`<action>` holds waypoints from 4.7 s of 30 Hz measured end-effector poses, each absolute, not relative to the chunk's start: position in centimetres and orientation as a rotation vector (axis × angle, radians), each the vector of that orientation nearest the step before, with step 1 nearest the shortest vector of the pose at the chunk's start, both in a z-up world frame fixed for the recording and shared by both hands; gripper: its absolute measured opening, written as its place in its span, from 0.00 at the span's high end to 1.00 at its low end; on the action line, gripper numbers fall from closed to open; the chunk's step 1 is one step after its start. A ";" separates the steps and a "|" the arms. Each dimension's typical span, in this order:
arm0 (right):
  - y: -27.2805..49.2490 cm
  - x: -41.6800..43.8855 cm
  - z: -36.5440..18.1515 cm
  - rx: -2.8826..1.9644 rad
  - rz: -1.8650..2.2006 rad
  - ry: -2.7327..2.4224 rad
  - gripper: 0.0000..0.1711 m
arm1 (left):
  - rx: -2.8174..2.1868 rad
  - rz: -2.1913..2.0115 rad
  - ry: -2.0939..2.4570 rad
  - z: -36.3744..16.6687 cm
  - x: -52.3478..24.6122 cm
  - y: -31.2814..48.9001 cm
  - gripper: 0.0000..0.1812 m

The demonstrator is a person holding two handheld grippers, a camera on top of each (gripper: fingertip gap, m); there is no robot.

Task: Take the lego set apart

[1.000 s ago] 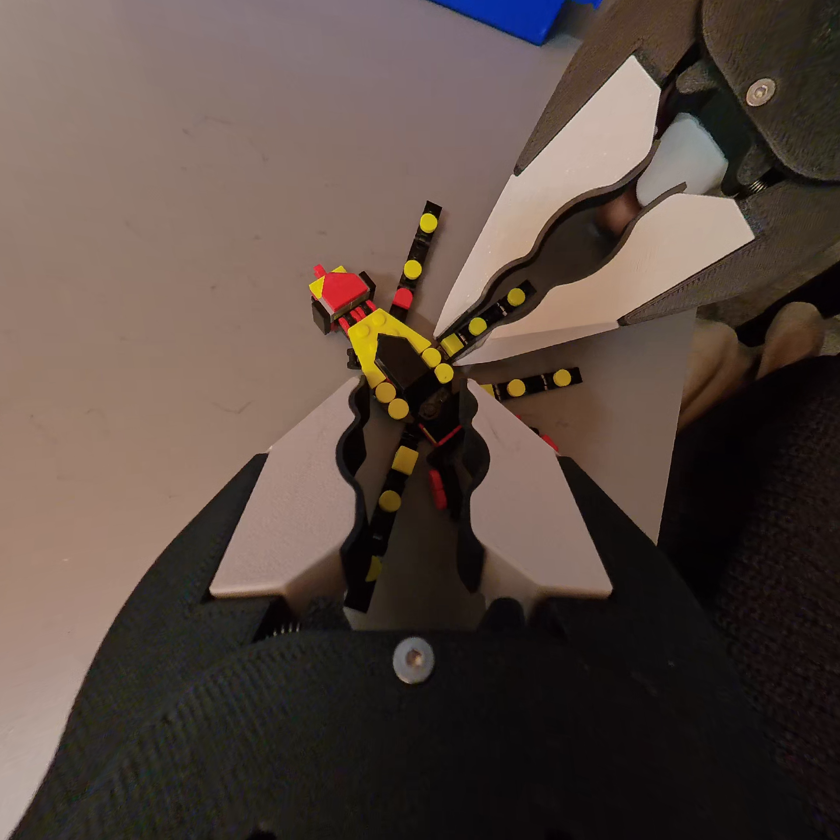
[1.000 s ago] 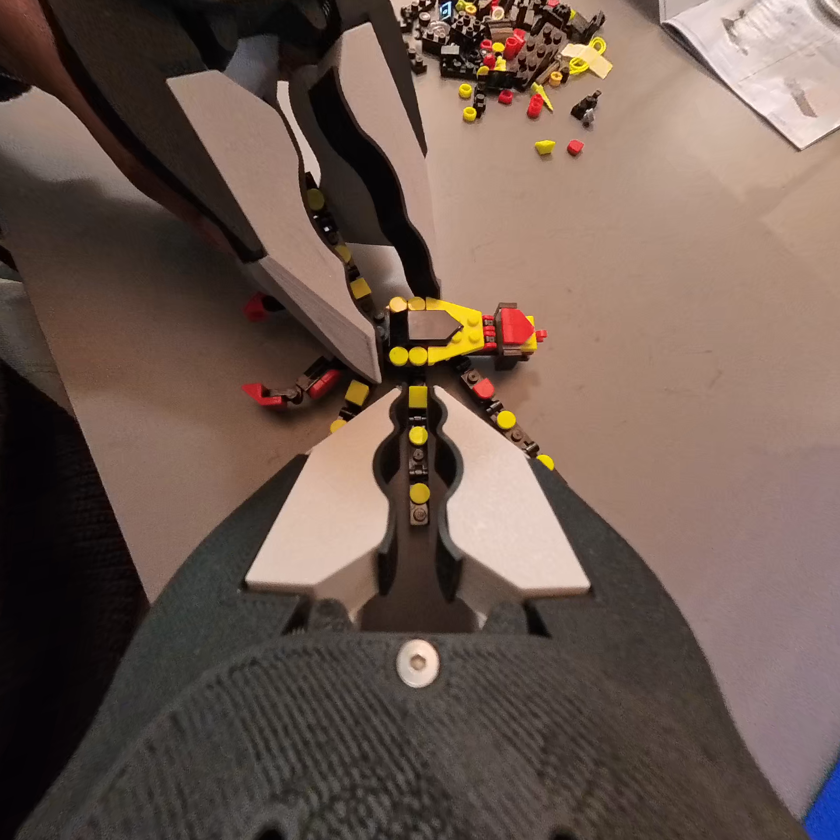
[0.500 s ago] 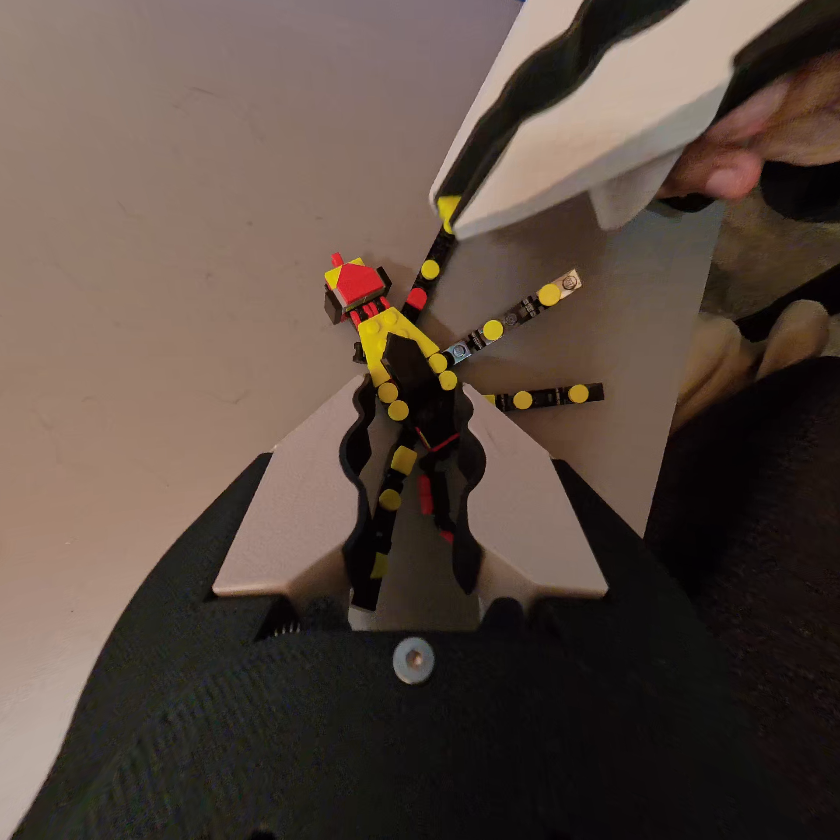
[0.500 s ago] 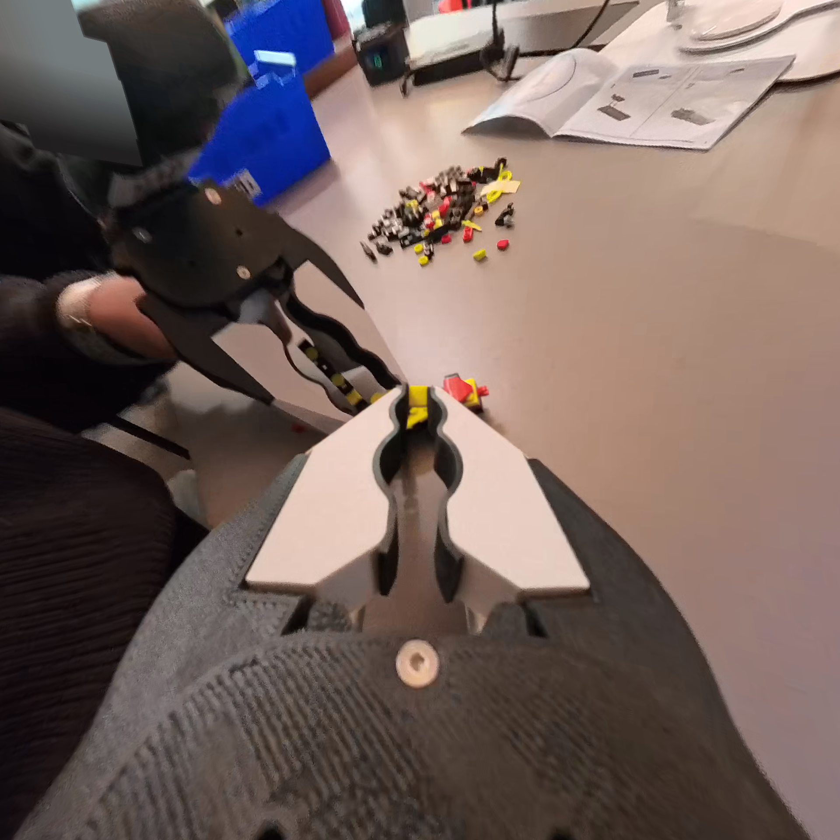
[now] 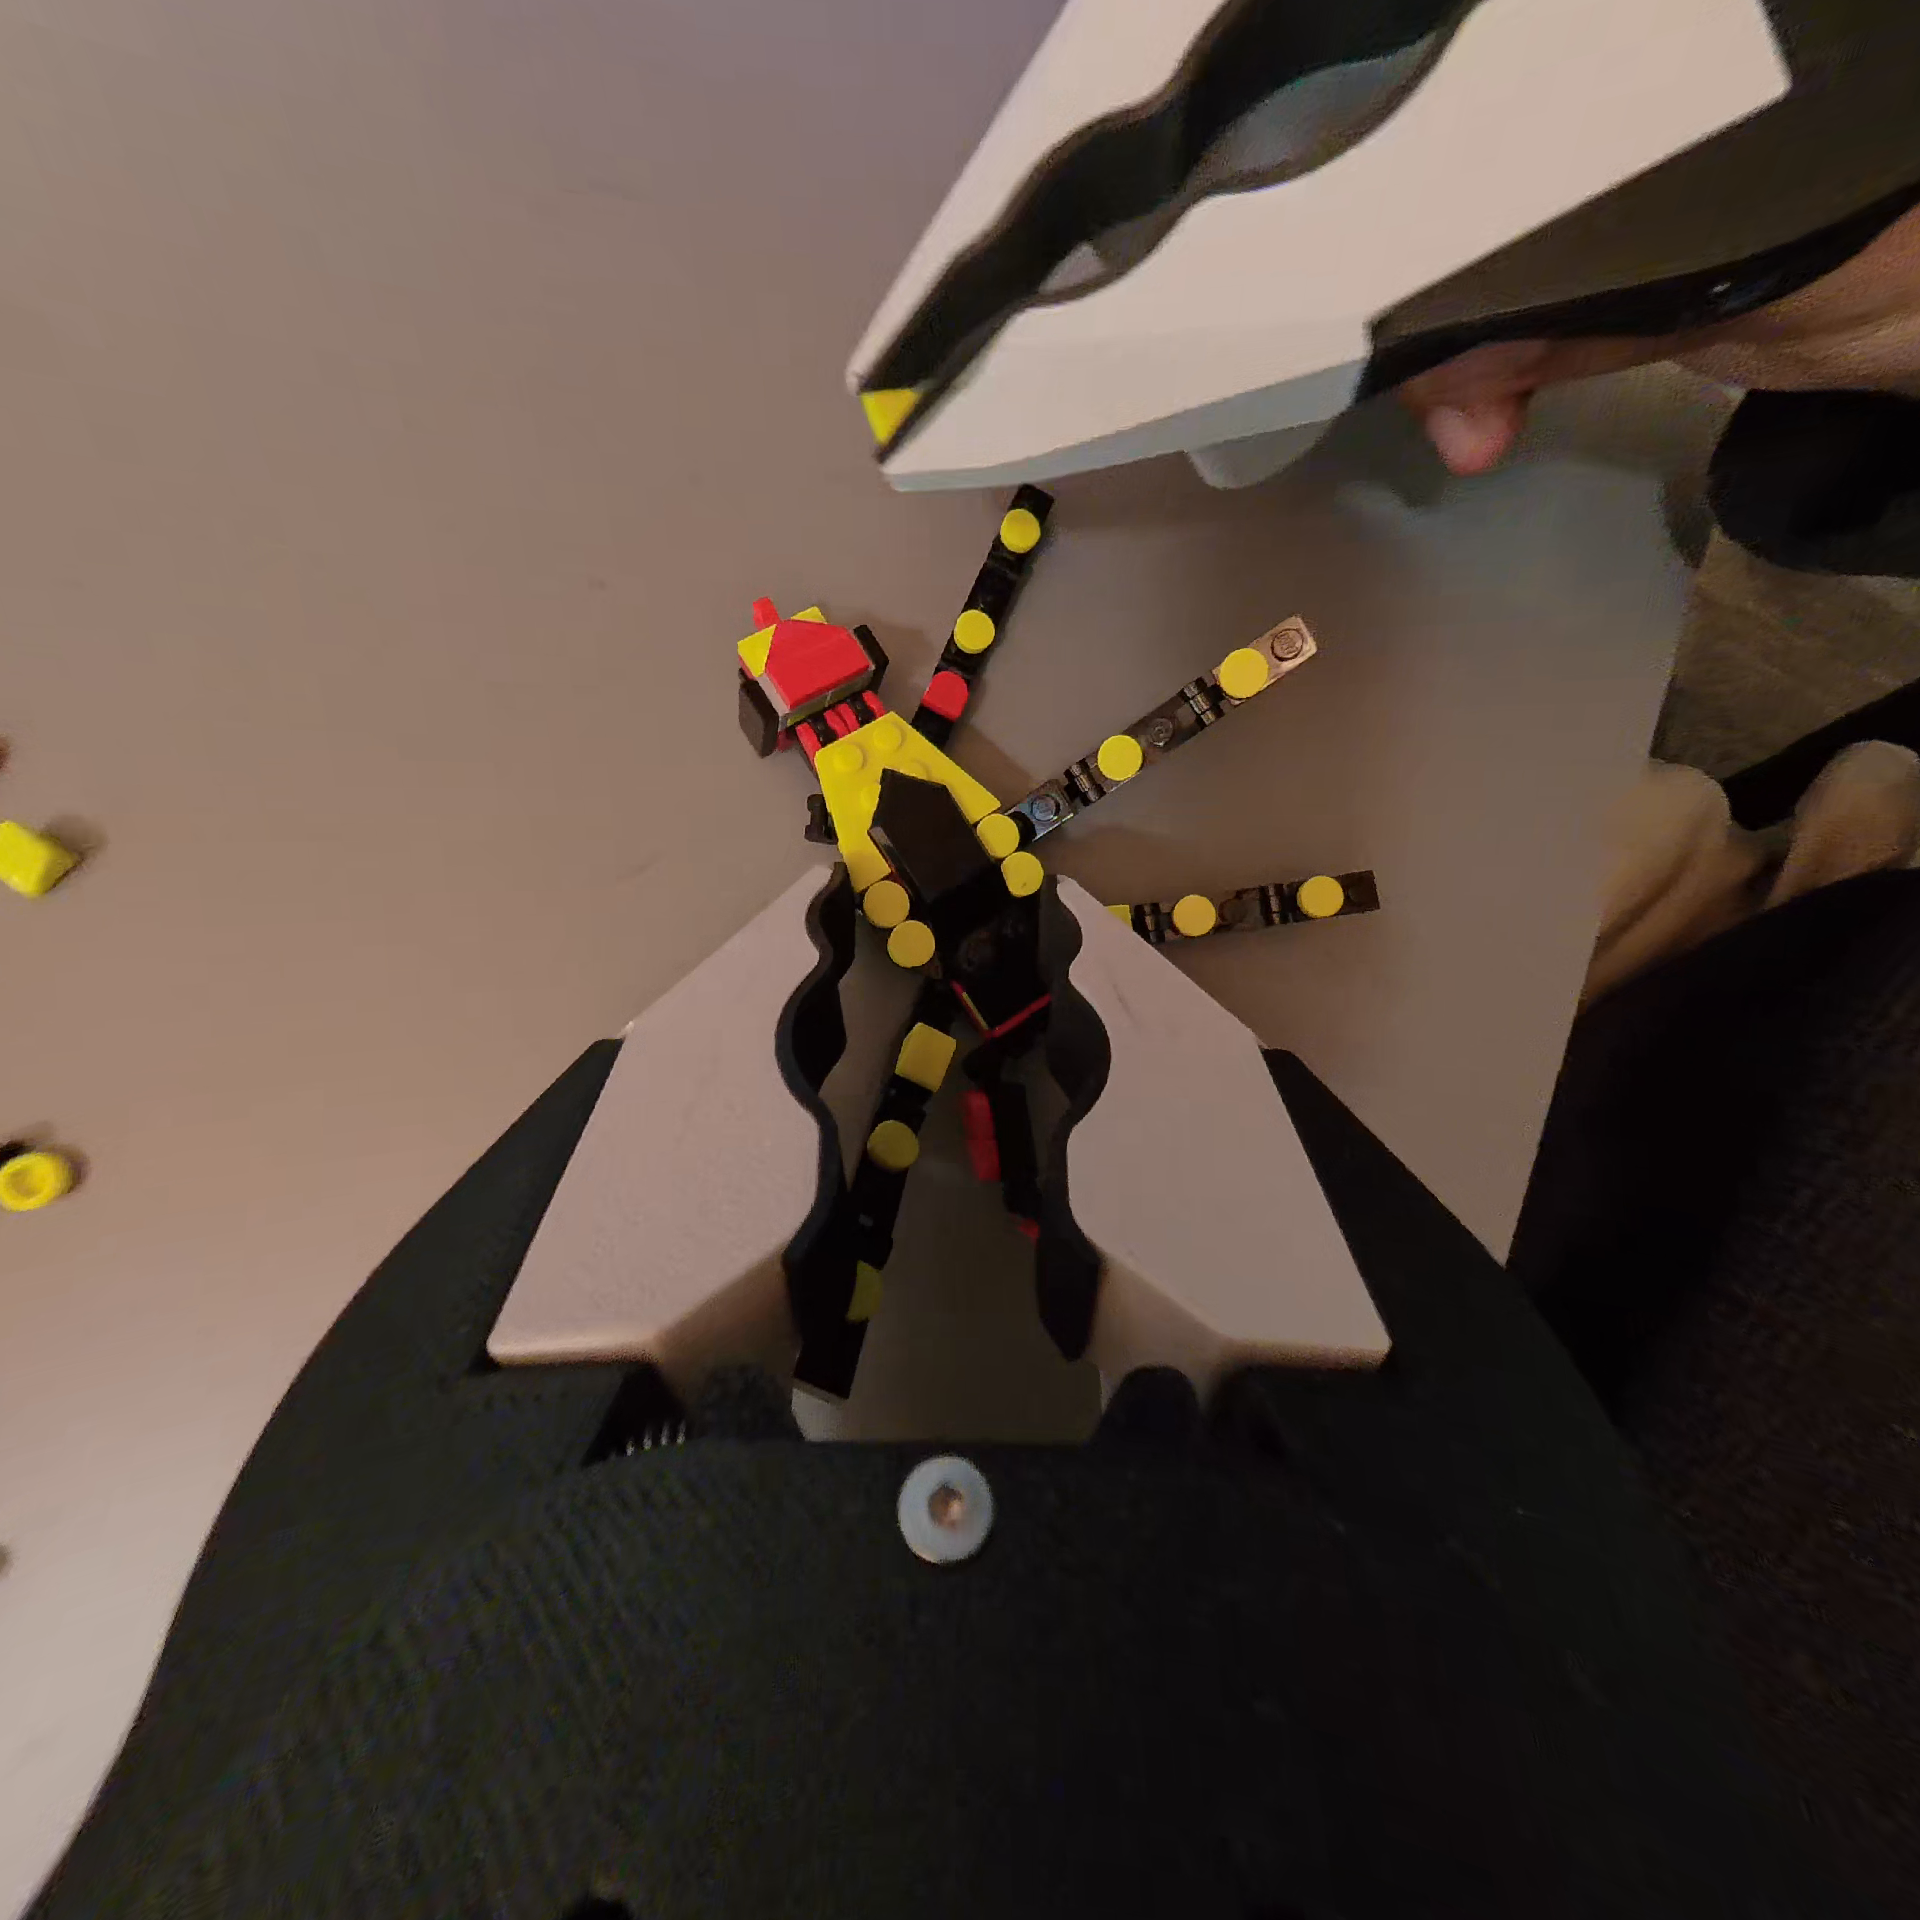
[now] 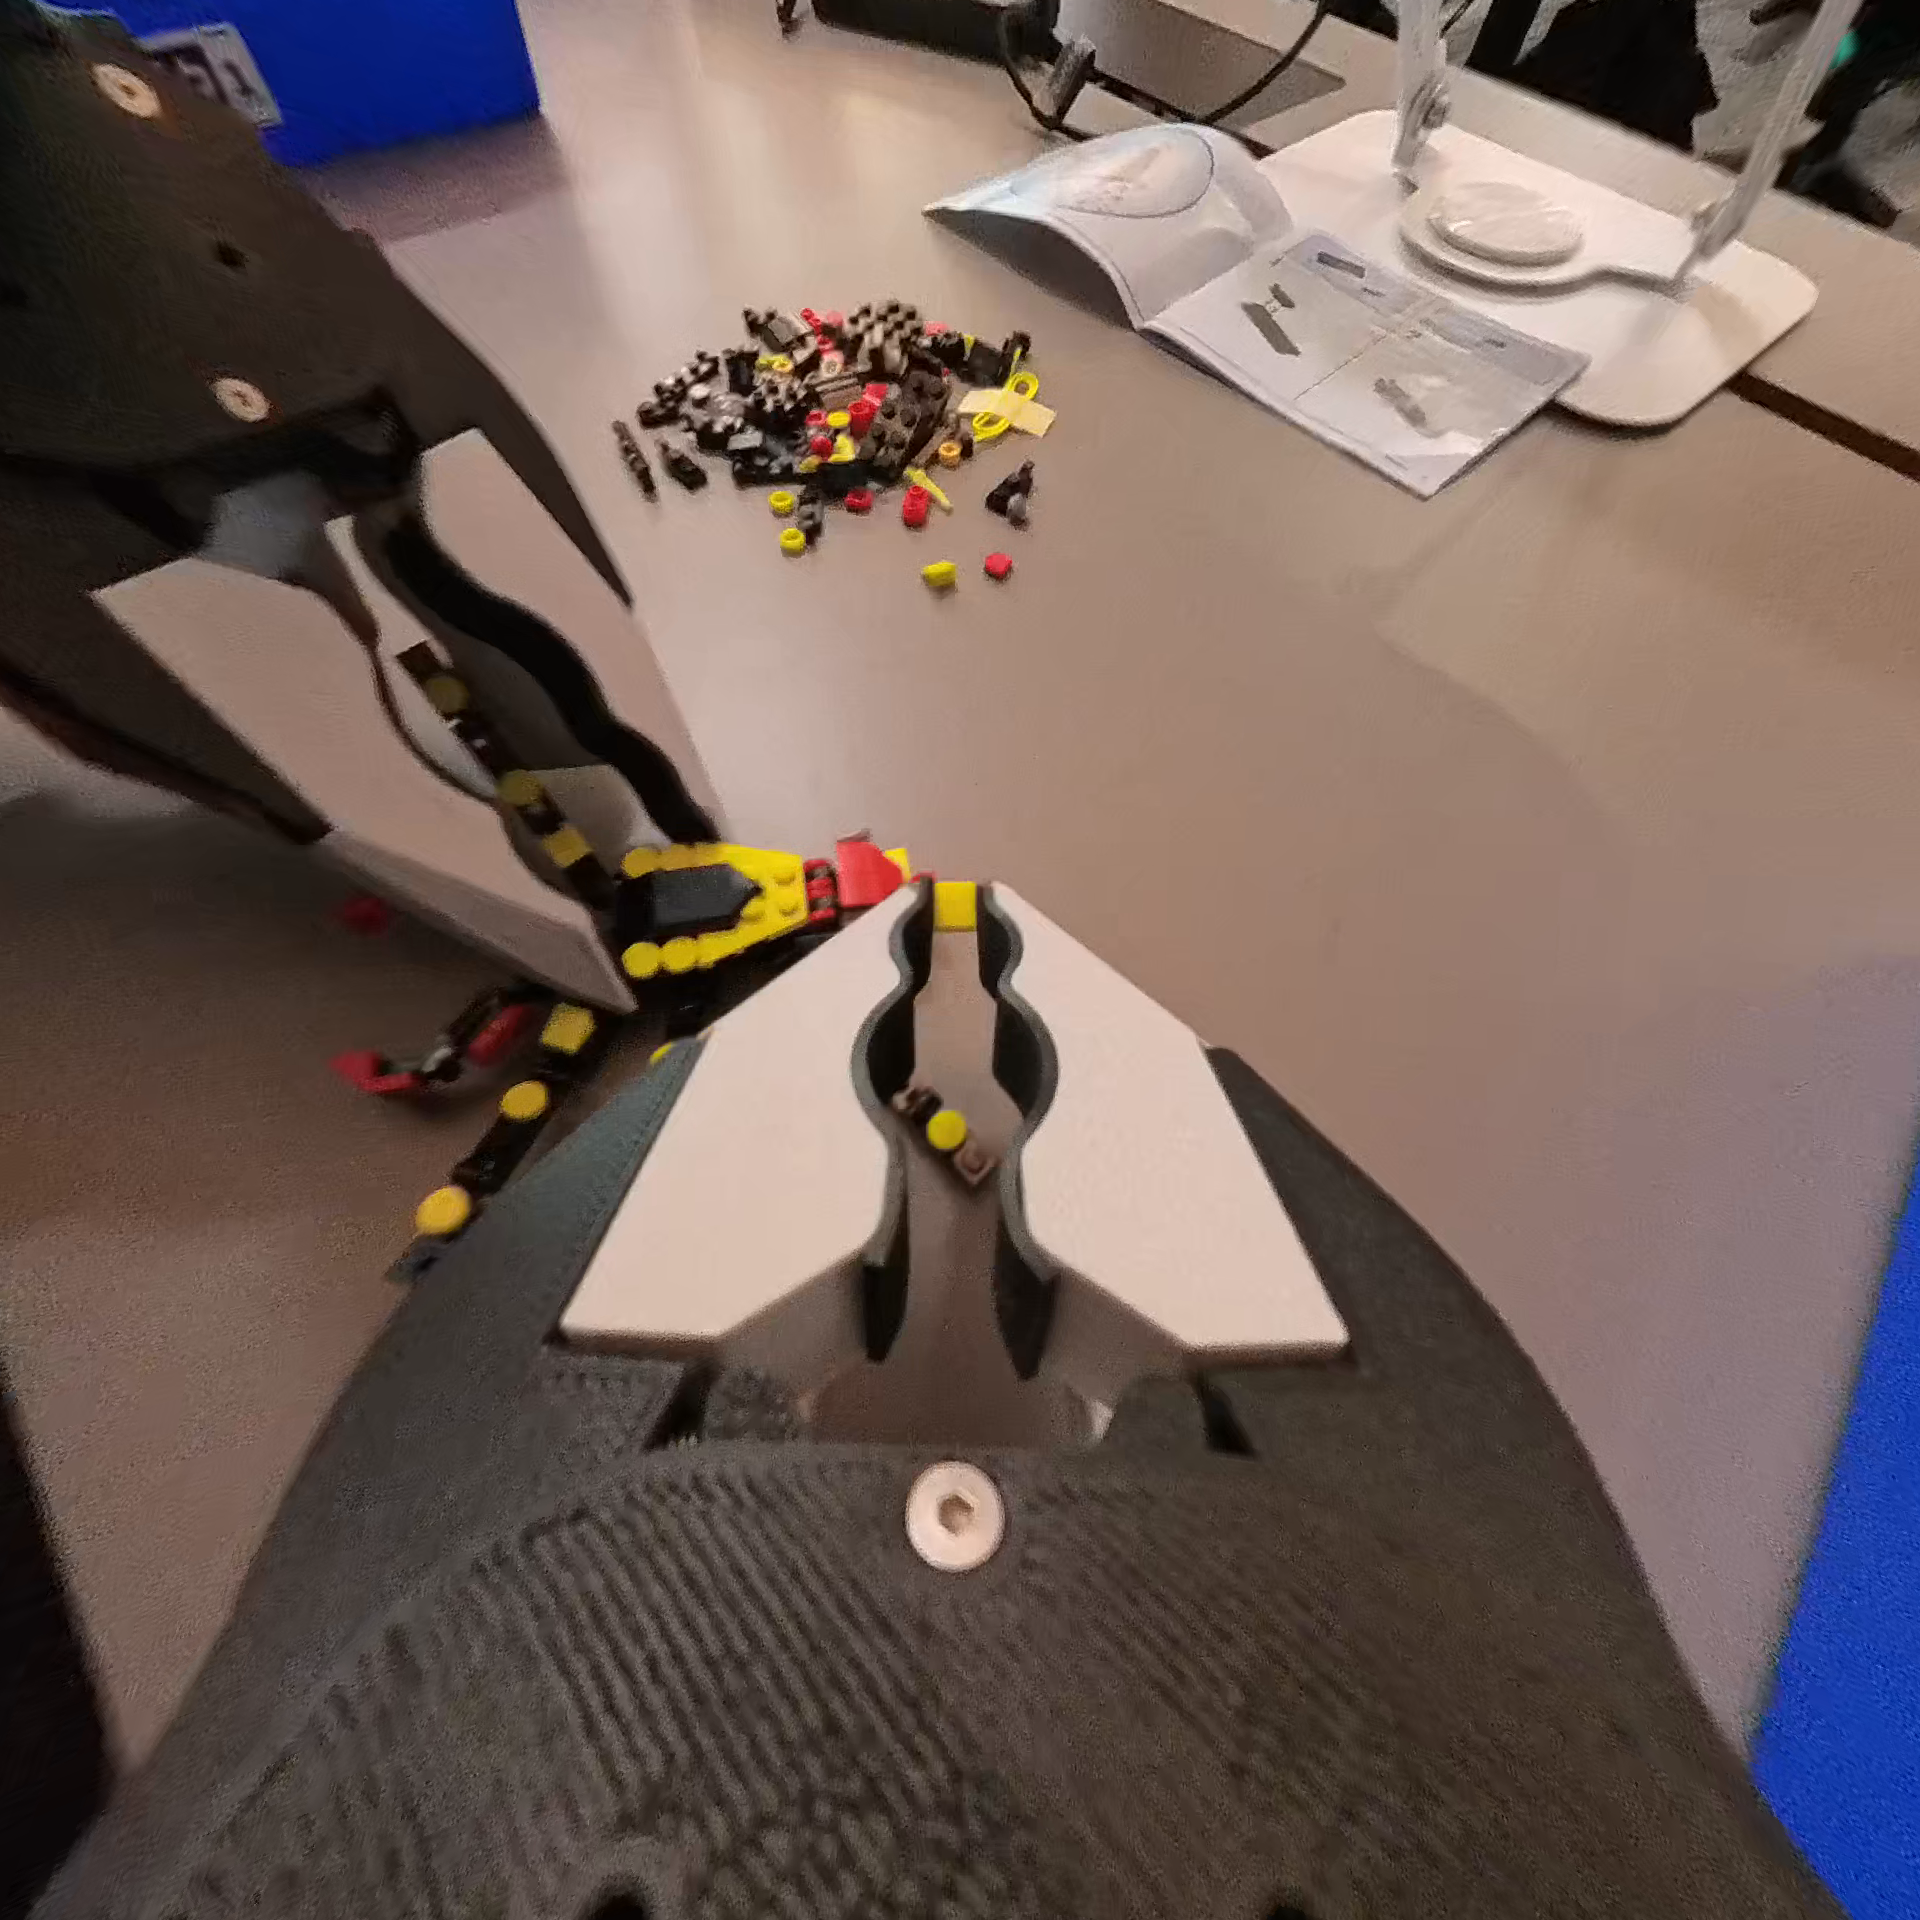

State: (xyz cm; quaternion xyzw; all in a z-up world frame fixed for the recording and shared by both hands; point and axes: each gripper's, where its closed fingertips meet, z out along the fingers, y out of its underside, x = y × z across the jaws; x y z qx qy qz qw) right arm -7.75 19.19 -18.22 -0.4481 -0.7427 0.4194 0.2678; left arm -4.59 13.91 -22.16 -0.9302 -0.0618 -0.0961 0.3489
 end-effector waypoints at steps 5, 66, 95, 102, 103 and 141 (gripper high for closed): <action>16.9 -13.6 -18.3 -1.079 1.096 -2.056 0.96 | -2.427 -0.238 -0.248 -22.2 -6.0 12.5 0.82; 15.1 -3.2 -22.0 -1.083 1.054 -2.460 1.00 | -2.401 -0.243 -0.242 -22.2 -6.4 12.4 0.82; 15.0 -3.3 -22.2 -1.057 1.056 -2.463 0.97 | -2.358 -0.080 -0.338 -22.4 -7.9 13.9 0.67; 14.6 -4.0 -21.4 -1.013 1.054 -2.402 0.95 | -2.370 -0.081 -0.300 -22.6 -7.4 13.8 0.71; 14.7 -4.0 -21.6 -1.008 1.031 -2.403 0.95 | -2.367 -0.088 -0.297 -22.5 -7.3 13.9 0.72; 18.2 -7.3 -16.3 -1.367 1.399 -1.963 0.97 | -2.419 0.043 -0.213 -22.6 -7.5 13.5 0.77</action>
